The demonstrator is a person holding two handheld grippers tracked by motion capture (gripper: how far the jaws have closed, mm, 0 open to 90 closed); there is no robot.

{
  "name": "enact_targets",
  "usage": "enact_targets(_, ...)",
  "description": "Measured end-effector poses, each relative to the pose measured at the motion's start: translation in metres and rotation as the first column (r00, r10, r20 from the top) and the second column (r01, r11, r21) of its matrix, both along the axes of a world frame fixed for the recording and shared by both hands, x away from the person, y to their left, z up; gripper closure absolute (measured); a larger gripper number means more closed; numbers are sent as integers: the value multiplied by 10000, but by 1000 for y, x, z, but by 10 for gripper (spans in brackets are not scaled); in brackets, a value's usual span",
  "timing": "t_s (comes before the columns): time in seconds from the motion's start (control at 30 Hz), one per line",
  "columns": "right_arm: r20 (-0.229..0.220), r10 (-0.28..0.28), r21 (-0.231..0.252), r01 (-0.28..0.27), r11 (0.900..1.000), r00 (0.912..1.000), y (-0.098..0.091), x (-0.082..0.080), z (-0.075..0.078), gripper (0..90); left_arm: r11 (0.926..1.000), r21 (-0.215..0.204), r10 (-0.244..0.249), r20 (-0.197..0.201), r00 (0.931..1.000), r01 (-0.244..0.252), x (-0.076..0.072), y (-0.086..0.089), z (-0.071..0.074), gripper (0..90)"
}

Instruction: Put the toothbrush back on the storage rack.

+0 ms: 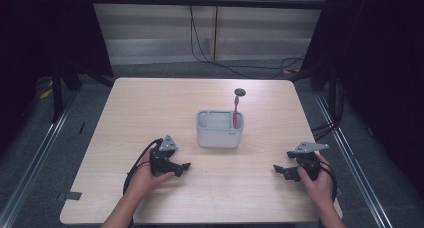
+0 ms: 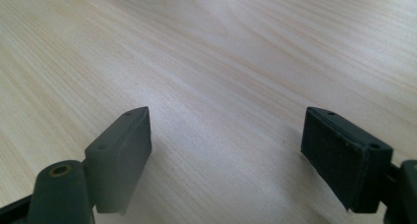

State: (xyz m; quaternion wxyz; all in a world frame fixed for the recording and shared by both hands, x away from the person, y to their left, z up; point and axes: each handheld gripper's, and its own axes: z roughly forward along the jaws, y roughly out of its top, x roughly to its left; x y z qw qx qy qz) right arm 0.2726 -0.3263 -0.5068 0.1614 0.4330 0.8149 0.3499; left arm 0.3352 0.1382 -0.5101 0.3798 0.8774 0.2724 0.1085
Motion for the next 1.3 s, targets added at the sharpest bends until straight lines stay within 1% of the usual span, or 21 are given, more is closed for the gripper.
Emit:
enact_targets(0.07,-35,-62,21,62,10000,10000,-1,0,-1,192,10000,-43,14,-51,10000,-14,0,0,0,147)
enact_targets(0.23,62,-133,37,132,9999,9999,-3,0,-2,190,10000,-47,16,-53,10000,-16,0,0,0,147)
enact_targets(0.27,83,-147,59,147,9999,9999,-3,0,-2,189,10000,1,0,1,10000,0,0,0,0,147)
enact_targets(0.37,132,-172,77,171,9998,9998,-3,-1,-3,183,10000,4,-2,3,10000,2,0,0,0,147)
enact_targets(0.5,274,-184,-30,185,9998,9995,-2,-1,-5,164,10000,-34,13,-41,10000,-13,0,0,0,147)
enact_targets(0.53,300,-170,-31,171,9998,9994,-2,-1,-5,162,10000,8,-2,7,10000,2,0,0,0,147)
enact_targets(0.57,280,-215,-50,217,9998,9994,-2,-1,-5,159,10000,-43,15,-51,10000,-15,0,0,0,147)
enact_targets(0.7,262,-330,-74,332,9994,9991,-3,-2,-5,154,10000,-4,-13,-3,10000,13,0,0,0,147)
enact_targets(0.9,264,-375,-87,377,9993,9989,-3,-1,-5,148,10000,-39,12,-46,10000,-12,0,0,0,147)
enact_targets(1.0,238,-392,-84,394,9992,9989,-3,-1,-5,145,10000,4,-2,5,10000,2,0,0,0,147)
enact_targets(1.07,219,-416,-73,417,9991,9989,-3,-1,-5,144,10000,-40,12,-47,10000,-12,0,0,0,147)
enact_targets(1.1,245,-399,-79,401,9992,9989,-3,-1,-5,142,10000,7,-3,6,10000,3,0,0,0,147)
enact_targets(1.3,216,-521,-89,523,9986,9984,-2,0,-5,130,10000,-27,11,-33,10000,-11,0,0,0,147)
